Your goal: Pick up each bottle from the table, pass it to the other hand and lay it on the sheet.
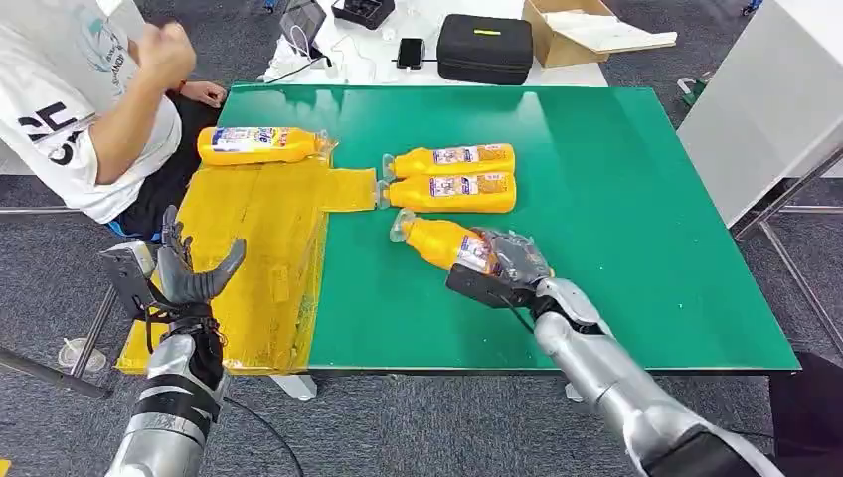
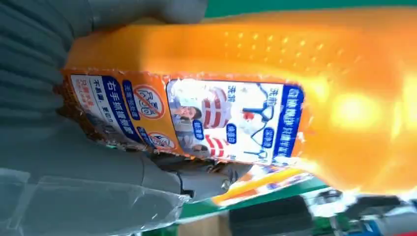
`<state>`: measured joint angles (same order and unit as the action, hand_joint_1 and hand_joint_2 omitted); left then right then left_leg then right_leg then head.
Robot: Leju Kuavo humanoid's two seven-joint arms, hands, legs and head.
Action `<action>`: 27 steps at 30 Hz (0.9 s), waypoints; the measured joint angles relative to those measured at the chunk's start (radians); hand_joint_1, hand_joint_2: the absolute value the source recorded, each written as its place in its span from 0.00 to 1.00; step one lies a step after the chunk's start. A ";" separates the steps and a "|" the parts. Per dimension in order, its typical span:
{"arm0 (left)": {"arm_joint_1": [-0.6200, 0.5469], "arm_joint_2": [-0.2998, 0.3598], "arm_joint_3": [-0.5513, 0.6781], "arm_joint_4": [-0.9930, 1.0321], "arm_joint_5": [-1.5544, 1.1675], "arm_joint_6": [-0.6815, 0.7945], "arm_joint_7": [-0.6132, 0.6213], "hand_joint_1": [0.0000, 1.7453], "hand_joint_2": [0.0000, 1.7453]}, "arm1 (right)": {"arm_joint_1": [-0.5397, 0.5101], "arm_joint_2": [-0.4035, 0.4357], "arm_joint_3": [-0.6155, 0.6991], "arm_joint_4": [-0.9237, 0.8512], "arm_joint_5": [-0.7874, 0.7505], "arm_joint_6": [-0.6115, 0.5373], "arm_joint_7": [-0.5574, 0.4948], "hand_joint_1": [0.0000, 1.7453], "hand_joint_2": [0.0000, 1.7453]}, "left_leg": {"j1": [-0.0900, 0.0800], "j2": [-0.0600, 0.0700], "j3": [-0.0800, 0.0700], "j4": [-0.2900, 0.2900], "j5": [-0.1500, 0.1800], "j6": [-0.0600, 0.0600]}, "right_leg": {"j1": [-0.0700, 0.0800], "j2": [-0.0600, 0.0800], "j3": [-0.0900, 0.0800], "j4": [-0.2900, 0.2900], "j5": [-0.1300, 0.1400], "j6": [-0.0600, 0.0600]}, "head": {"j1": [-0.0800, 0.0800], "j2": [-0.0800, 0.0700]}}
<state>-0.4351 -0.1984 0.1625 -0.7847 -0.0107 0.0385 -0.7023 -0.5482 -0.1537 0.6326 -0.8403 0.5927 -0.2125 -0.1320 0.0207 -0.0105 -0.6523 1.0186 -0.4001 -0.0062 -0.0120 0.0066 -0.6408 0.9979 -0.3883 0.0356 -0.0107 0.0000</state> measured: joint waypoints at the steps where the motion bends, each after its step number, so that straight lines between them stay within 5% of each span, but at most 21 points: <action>1: 0.001 -0.002 0.000 0.000 0.001 -0.001 0.000 0.00 1.00 | 0.020 0.008 -0.015 -0.021 0.007 0.003 0.003 1.00 1.00 | 0.000 -0.002 -0.001 0.000 0.000 0.000 | 0.000 -0.001 0.000 0.000 0.000 0.000 | 0.001 0.000; 7: 0.007 -0.006 0.000 0.000 0.003 -0.013 0.000 0.00 1.00 | 0.066 0.030 -0.093 -0.078 0.024 0.000 -0.018 1.00 1.00 | 0.000 -0.002 -0.002 0.000 0.000 0.000 | -0.001 -0.001 0.000 0.000 0.000 0.000 | 0.001 0.000; 11: 0.017 -0.011 -0.008 -0.009 0.038 -0.104 0.020 0.00 1.00 | 0.136 0.091 -0.192 -0.168 0.037 -0.246 -0.177 1.00 1.00 | 0.000 -0.002 -0.002 0.000 0.000 0.000 | -0.001 -0.001 -0.001 0.000 0.000 0.000 | 0.000 0.000; 16: 0.050 -0.032 -0.071 -0.079 0.141 -0.261 0.115 0.00 1.00 | 0.229 0.173 -0.317 -0.304 -0.006 -0.419 -0.334 1.00 1.00 | 0.000 -0.002 -0.003 0.000 0.000 0.000 | 0.000 -0.001 -0.002 0.000 -0.001 0.000 | 0.001 0.000; 27: 0.135 -0.031 -0.290 -0.218 0.386 -0.545 0.236 0.00 1.00 | 0.337 0.264 -0.458 -0.358 -0.122 -0.391 -0.560 0.91 1.00 | 0.000 -0.003 -0.004 0.000 -0.001 0.000 | -0.001 -0.001 -0.002 0.000 -0.001 0.000 | 0.001 0.000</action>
<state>-0.3003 -0.2289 -0.1271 -1.0025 0.3754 -0.5067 -0.4665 -0.2115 0.1103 0.1747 -1.1982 0.4703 -0.6039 -0.6920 0.0203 -0.0130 -0.6559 1.0184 -0.4007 -0.0059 -0.0128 0.0059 -0.6432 0.9978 -0.3890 0.0355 -0.0099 0.0000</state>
